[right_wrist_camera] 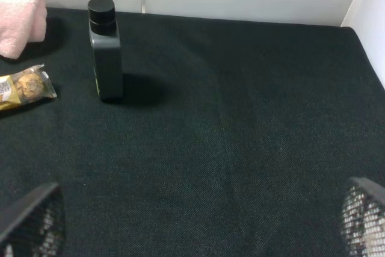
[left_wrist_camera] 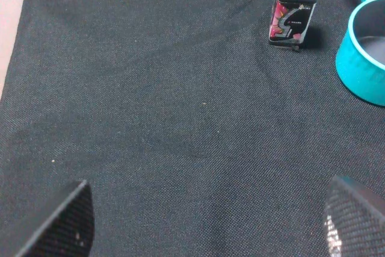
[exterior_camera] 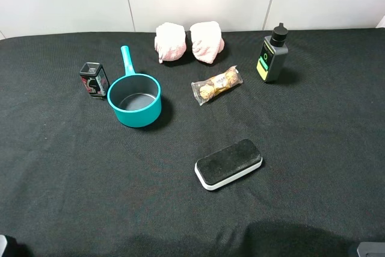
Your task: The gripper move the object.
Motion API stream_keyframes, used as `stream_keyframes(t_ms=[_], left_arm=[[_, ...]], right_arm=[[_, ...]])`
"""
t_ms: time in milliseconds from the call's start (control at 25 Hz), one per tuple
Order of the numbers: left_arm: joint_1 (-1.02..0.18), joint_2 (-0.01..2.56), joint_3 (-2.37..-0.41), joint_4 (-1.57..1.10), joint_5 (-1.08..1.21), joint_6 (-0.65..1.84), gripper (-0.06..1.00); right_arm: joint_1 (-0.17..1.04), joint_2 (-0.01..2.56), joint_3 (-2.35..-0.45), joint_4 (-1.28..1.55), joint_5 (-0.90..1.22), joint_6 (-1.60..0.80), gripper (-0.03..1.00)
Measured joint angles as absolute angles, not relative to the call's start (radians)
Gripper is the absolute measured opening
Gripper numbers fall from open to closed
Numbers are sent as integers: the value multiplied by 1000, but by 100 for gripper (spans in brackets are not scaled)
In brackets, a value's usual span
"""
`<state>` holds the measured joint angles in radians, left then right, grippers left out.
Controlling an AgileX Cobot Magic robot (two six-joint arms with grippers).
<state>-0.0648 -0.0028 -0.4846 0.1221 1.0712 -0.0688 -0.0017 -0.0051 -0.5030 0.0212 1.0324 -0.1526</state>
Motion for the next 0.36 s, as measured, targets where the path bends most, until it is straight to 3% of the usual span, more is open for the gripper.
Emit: stream_keyframes(t_ms=[360], left_arm=[[-65, -3, -485, 122, 1071, -69, 76]], right_arm=[[-2, -5, -503, 21, 1032, -153, 69]])
